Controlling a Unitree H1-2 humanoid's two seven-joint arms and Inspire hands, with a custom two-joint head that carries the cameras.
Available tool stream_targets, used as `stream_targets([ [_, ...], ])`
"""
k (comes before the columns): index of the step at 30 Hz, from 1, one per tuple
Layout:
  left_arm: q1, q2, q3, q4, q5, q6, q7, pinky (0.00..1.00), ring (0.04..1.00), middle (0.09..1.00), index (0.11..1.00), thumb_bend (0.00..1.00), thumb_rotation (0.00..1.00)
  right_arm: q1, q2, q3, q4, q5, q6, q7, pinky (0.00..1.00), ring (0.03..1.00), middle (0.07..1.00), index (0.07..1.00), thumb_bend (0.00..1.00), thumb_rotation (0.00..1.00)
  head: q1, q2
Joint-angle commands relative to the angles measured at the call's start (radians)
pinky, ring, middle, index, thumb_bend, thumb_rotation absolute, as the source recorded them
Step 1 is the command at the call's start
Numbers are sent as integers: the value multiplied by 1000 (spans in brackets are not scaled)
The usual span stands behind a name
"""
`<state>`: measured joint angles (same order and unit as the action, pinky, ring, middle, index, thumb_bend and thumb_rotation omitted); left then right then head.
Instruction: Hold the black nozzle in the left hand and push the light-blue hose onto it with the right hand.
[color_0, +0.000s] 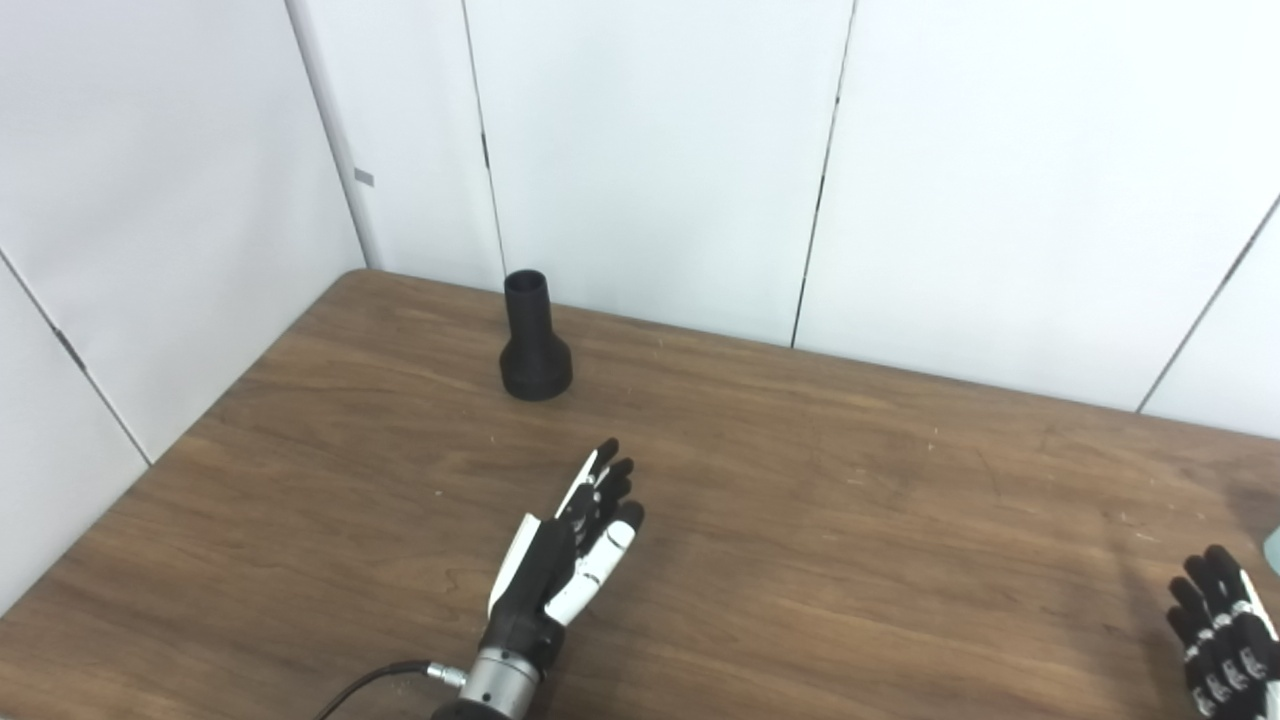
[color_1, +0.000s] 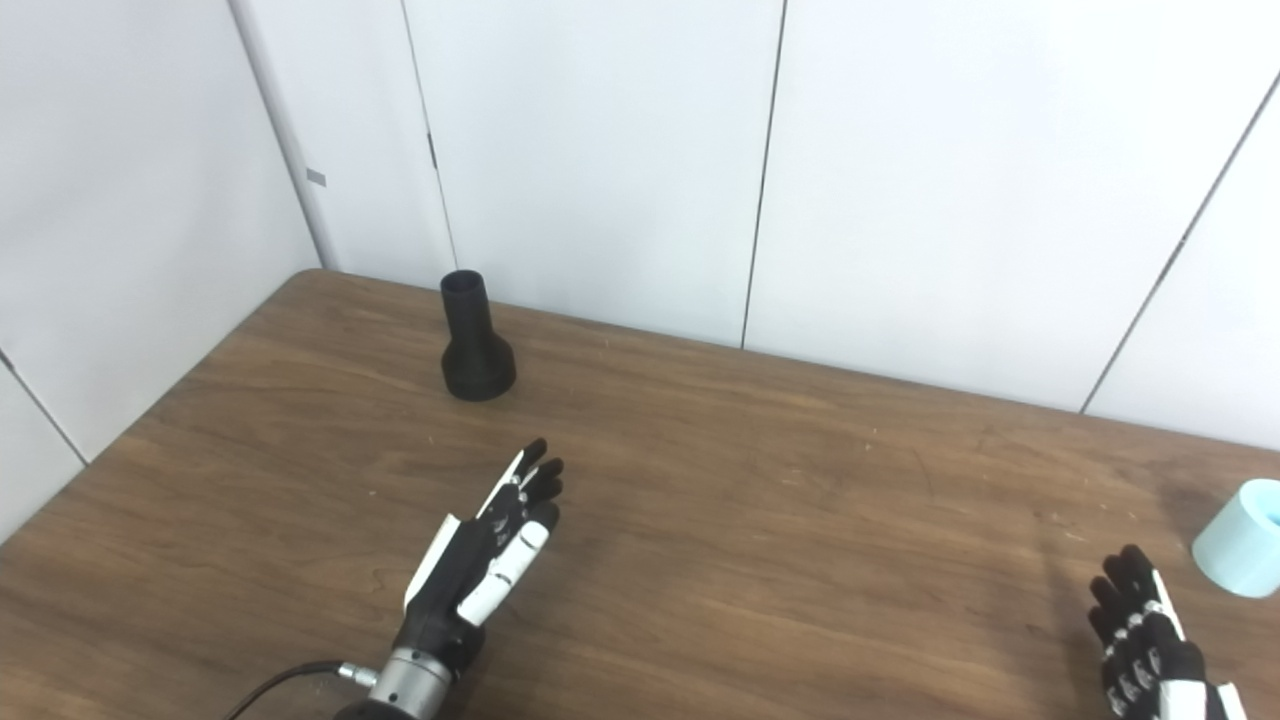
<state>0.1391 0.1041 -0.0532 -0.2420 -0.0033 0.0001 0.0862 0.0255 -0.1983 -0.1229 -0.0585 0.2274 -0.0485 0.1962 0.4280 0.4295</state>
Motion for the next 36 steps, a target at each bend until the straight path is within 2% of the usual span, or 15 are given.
stream_targets([
  [1,-6,-36,21,-45,8,14,14,967,953,941,961,481,592,8,5,0,44,14,-42,12,1000,995,990,1000,494,1000,2,0],
  [4,-24,-25,43,-86,67,53,39,946,941,930,947,498,482,3,8,1,56,13,-49,14,1000,999,991,1000,493,1000,10,-7],
  [9,-64,-3,97,-150,148,135,71,886,906,909,928,613,325,-3,14,6,83,8,-69,18,1000,1000,992,1000,493,1000,19,-13],
  [15,-104,19,158,-181,170,180,65,894,892,908,921,658,244,-5,15,8,94,11,-77,19,1000,1000,992,1000,490,1000,18,-19],
  [18,-139,45,199,-204,186,221,64,913,899,908,917,685,195,-6,14,10,100,10,-80,22,1000,1000,989,1000,505,1000,17,-21],
  [23,-175,73,235,-215,210,263,59,916,897,903,907,729,167,-3,15,10,99,9,-79,22,1000,1000,989,1000,513,1000,17,-21],
  [27,-213,117,257,-213,272,299,63,899,885,895,898,774,160,1,18,11,95,3,-73,16,1000,999,989,1000,510,1000,18,-20],
  [31,-250,158,282,-176,321,328,69,896,880,892,893,823,168,2,21,14,92,-3,-67,11,1000,995,989,1000,511,1000,14,-15],
  [36,-291,205,294,-107,358,358,63,901,886,901,894,831,160,5,20,14,92,-1,-65,13,1000,989,987,1000,513,1000,13,-16],
])
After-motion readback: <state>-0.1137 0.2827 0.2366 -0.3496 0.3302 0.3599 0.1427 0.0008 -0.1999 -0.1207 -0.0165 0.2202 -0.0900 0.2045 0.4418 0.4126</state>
